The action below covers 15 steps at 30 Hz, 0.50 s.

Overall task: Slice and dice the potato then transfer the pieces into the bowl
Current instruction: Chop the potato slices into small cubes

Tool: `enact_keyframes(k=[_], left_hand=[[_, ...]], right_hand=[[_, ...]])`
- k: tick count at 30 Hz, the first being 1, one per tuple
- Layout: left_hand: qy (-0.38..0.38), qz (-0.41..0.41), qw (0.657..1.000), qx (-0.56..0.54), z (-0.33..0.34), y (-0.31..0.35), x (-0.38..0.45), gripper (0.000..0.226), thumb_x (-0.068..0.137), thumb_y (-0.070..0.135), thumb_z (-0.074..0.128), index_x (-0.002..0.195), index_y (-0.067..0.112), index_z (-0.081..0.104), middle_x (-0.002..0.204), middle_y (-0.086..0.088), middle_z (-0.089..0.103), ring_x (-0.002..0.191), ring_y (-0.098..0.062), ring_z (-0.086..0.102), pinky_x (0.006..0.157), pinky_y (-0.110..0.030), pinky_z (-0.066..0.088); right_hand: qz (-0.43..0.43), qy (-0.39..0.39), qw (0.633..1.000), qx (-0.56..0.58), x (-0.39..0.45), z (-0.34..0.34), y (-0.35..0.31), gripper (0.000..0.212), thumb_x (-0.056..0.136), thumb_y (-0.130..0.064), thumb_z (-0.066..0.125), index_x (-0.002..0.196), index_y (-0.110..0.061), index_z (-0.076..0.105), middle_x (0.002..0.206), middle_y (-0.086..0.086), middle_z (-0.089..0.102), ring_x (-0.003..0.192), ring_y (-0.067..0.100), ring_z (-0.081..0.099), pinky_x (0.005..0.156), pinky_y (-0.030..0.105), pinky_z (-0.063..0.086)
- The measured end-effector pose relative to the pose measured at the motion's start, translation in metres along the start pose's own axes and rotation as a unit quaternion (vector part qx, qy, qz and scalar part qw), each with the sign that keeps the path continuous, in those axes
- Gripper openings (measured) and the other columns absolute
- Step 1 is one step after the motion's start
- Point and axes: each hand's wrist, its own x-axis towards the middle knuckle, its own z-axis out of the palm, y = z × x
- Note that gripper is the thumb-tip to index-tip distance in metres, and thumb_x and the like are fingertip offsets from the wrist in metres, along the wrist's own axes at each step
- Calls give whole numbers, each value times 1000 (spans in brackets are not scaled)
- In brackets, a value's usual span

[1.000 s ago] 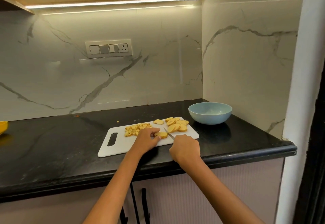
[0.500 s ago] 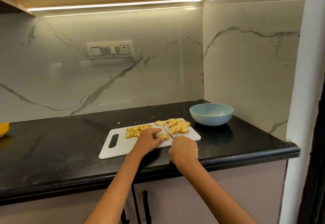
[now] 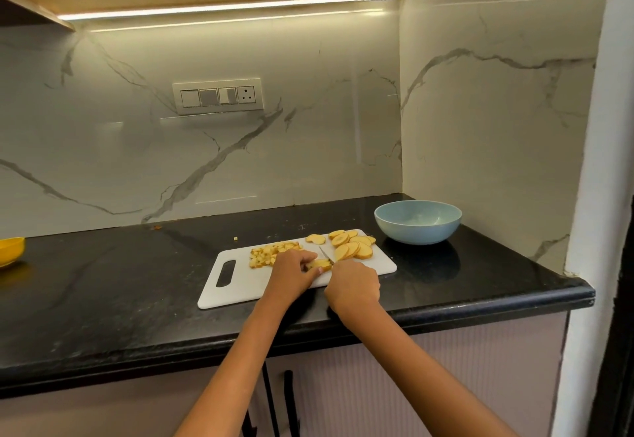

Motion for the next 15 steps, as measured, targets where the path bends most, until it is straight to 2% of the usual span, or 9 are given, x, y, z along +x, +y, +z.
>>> enact_keyframes(k=[5, 7, 10, 15], left_hand=[[-10, 0, 1000, -13, -1, 1, -1, 34, 85, 21, 67, 115, 5, 65, 117, -10, 65, 107, -18, 60, 91, -22, 44], [-14, 13, 1000, -7, -2, 3, -1, 24, 87, 15, 63, 109, 6, 69, 110, -9, 69, 102, -18, 62, 86, -20, 43], [-19, 21, 1000, -13, -3, 3, -2, 18, 87, 9, 61, 101, 5, 72, 99, -10, 72, 93, -21, 64, 82, -25, 46], [-20, 26, 999, -10, -3, 4, -2, 17, 87, 8, 61, 99, 4, 73, 97, -11, 72, 92, -23, 64, 82, -29, 47]], right_hand=[[19, 14, 999, 30, -10, -4, 8, 27, 96, -21, 43, 118, -10, 54, 114, 7, 61, 103, 20, 60, 78, 26, 45], [17, 1, 999, 30, -13, -6, 10, 27, 96, -22, 43, 117, -11, 55, 114, 7, 60, 103, 20, 59, 76, 26, 43], [12, -18, 999, 32, -16, -8, 9, 27, 96, -24, 43, 116, -11, 56, 114, 6, 60, 102, 20, 59, 77, 26, 43], [13, -26, 999, 38, -20, -10, 8, 28, 97, -25, 44, 117, -10, 56, 112, 6, 61, 101, 19, 59, 79, 26, 44]])
